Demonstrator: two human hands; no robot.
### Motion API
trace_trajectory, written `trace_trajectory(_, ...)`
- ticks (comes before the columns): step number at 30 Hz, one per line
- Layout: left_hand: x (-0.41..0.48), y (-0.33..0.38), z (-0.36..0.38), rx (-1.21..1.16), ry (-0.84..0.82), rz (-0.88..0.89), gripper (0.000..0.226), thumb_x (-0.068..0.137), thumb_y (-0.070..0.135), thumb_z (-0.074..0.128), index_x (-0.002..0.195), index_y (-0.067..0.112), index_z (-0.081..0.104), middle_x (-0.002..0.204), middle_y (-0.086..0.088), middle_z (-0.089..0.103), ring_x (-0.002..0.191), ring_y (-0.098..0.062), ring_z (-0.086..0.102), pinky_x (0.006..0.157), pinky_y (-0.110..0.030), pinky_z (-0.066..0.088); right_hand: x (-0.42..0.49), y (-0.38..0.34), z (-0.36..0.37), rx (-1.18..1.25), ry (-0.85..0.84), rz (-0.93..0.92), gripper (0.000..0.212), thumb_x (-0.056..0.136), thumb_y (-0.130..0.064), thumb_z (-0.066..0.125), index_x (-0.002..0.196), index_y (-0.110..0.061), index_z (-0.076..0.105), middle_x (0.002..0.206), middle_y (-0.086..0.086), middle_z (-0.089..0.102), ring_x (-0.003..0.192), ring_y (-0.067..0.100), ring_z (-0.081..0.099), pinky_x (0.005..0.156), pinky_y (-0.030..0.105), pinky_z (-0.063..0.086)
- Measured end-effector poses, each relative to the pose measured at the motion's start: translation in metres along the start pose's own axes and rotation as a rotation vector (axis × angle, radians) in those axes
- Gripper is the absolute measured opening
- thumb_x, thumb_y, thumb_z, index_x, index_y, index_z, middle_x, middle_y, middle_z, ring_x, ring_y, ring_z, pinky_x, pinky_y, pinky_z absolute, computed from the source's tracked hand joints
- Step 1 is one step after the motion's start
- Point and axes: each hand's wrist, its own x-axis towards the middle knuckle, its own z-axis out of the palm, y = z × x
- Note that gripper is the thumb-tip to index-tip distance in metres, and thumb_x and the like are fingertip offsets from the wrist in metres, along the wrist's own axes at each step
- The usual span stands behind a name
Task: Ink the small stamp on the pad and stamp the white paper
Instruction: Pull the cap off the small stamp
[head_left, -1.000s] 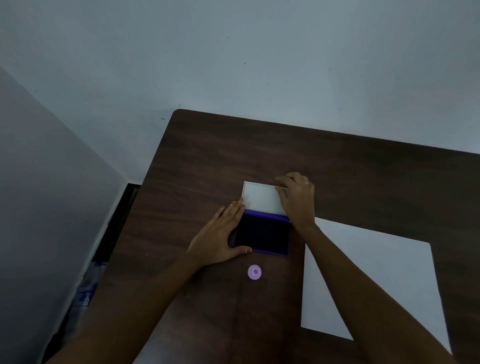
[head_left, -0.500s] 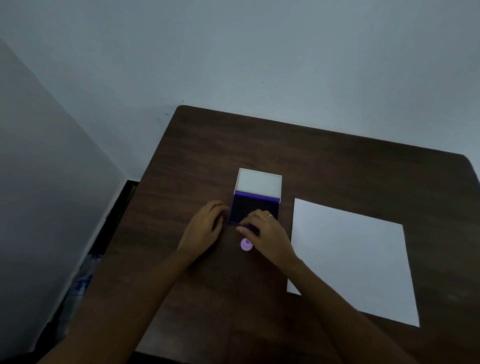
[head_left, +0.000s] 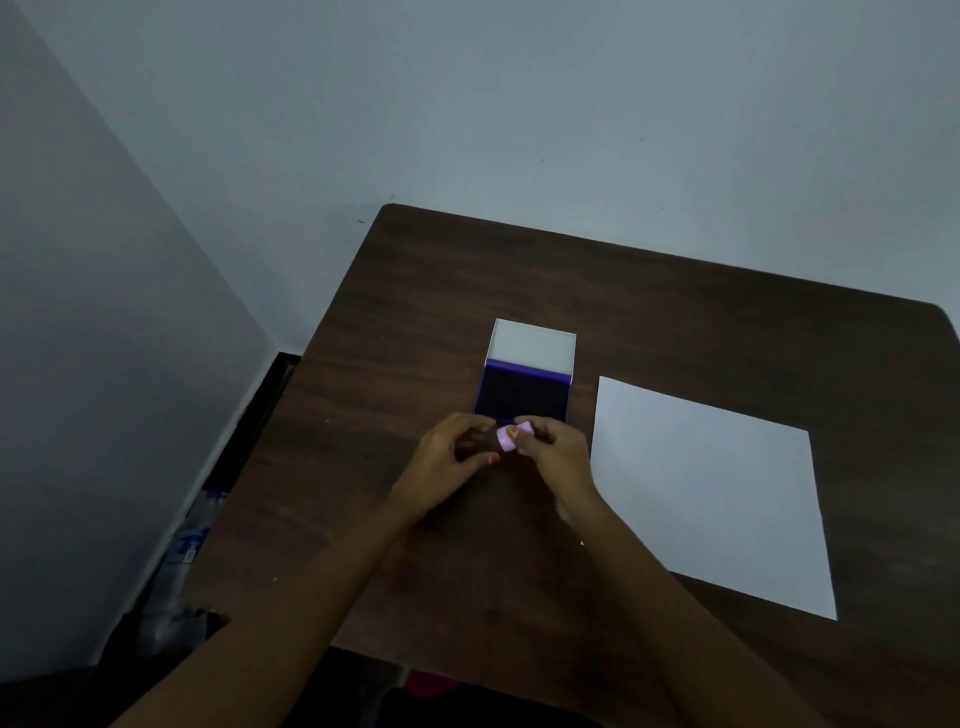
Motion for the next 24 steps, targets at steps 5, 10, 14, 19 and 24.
trace_trajectory(5, 0.003, 0.017, 0.01, -0.133, 0.08, -0.026, 0.034, 0.078, 0.006, 0.067, 0.11, 0.011, 0.057, 0.106, 0.0, 0.059, 0.096, -0.005, 0.056, 0.08, -0.009, 0.045, 0.0, -0.004, -0.008, 0.425, -0.093, 0.275, 0.03, 0.083, -0.016, 0.061, 0.11, -0.004, 0.059, 0.115, 0.016, 0.061, 0.103, 0.024, 0.059, 0.097, 0.036, 0.047)
trace_trajectory(10, 0.008, 0.028, 0.015, -0.124, 0.124, 0.075, 0.03, 0.076, 0.001, 0.068, 0.105, 0.006, 0.06, 0.095, 0.004, 0.058, 0.089, 0.0, 0.056, 0.075, -0.003, 0.043, -0.001, -0.01, -0.013, 0.714, -0.116, 0.344, 0.035, 0.083, -0.011, 0.06, 0.115, 0.003, 0.055, 0.106, 0.015, 0.062, 0.089, 0.019, 0.063, 0.072, 0.022, 0.053)
trace_trajectory(14, 0.012, 0.031, 0.016, -0.11, 0.122, 0.086, 0.027, 0.076, 0.005, 0.07, 0.102, 0.01, 0.063, 0.095, 0.002, 0.062, 0.092, -0.007, 0.059, 0.08, -0.011, 0.047, 0.002, -0.011, -0.017, 0.764, -0.123, 0.367, 0.03, 0.084, -0.01, 0.059, 0.111, 0.002, 0.056, 0.106, 0.016, 0.061, 0.089, 0.02, 0.062, 0.07, 0.023, 0.054)
trace_trajectory(19, 0.015, 0.032, 0.014, -0.151, 0.079, 0.042, 0.024, 0.075, 0.008, 0.071, 0.095, 0.017, 0.064, 0.092, 0.0, 0.065, 0.09, -0.008, 0.062, 0.079, -0.014, 0.049, 0.005, -0.005, -0.022, 0.831, -0.165, 0.393, 0.021, 0.086, -0.005, 0.055, 0.106, 0.001, 0.058, 0.097, 0.014, 0.062, 0.088, 0.019, 0.061, 0.062, 0.019, 0.058)
trace_trajectory(24, 0.015, 0.025, 0.014, -0.274, 0.234, -0.102, 0.025, 0.074, 0.007, 0.071, 0.097, 0.015, 0.065, 0.092, 0.0, 0.067, 0.088, -0.009, 0.063, 0.081, -0.022, 0.052, 0.004, -0.01, -0.034, 1.07, -0.2, 0.464, 0.011, 0.086, 0.001, 0.051, 0.089, 0.001, 0.061, 0.079, 0.016, 0.071, 0.075, 0.02, 0.069, 0.057, 0.023, 0.059)
